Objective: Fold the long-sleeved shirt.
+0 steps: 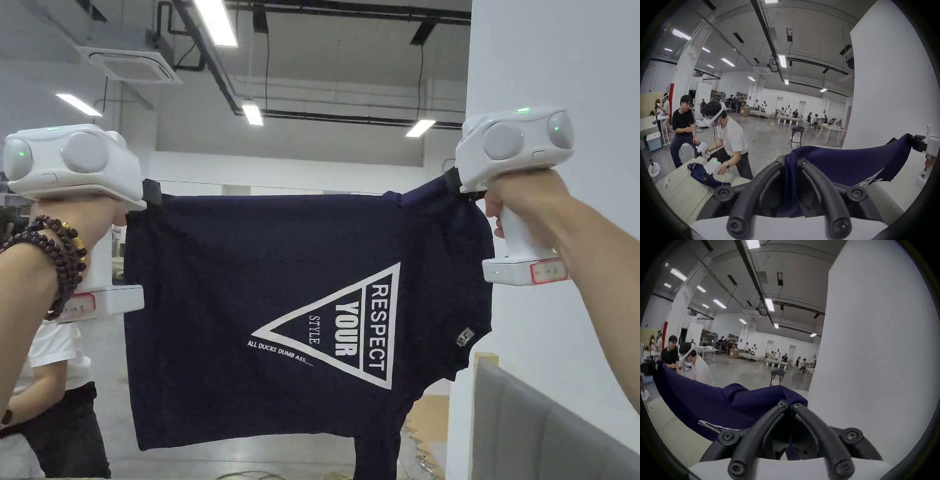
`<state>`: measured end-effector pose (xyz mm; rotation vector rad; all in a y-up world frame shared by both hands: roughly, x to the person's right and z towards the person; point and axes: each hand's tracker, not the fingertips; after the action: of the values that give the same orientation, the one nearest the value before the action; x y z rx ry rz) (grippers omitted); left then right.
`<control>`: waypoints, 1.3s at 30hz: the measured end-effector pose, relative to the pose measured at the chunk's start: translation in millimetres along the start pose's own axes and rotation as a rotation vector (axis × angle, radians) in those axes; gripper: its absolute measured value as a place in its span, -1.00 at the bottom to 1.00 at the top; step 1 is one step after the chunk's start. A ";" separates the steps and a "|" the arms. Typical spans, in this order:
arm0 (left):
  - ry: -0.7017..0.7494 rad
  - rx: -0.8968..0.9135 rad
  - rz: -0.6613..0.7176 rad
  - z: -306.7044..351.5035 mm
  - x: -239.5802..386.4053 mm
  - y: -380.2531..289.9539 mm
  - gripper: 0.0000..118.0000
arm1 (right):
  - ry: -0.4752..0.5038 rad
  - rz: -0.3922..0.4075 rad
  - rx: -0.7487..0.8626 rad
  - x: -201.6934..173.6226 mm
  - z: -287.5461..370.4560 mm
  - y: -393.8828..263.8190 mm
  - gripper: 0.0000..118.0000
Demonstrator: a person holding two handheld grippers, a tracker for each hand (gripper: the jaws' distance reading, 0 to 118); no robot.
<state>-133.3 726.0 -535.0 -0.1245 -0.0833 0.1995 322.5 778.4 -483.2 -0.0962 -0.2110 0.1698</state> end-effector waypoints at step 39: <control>-0.089 -0.486 -0.135 236.3 -102.1 -400.6 -0.74 | 0.277 0.072 -0.536 -13.5 225.2 -428.0 -1.00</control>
<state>-178.4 342.8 -255.8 -0.5930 -0.2280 0.0466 328.2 373.5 -218.4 -0.6564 0.0289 0.1659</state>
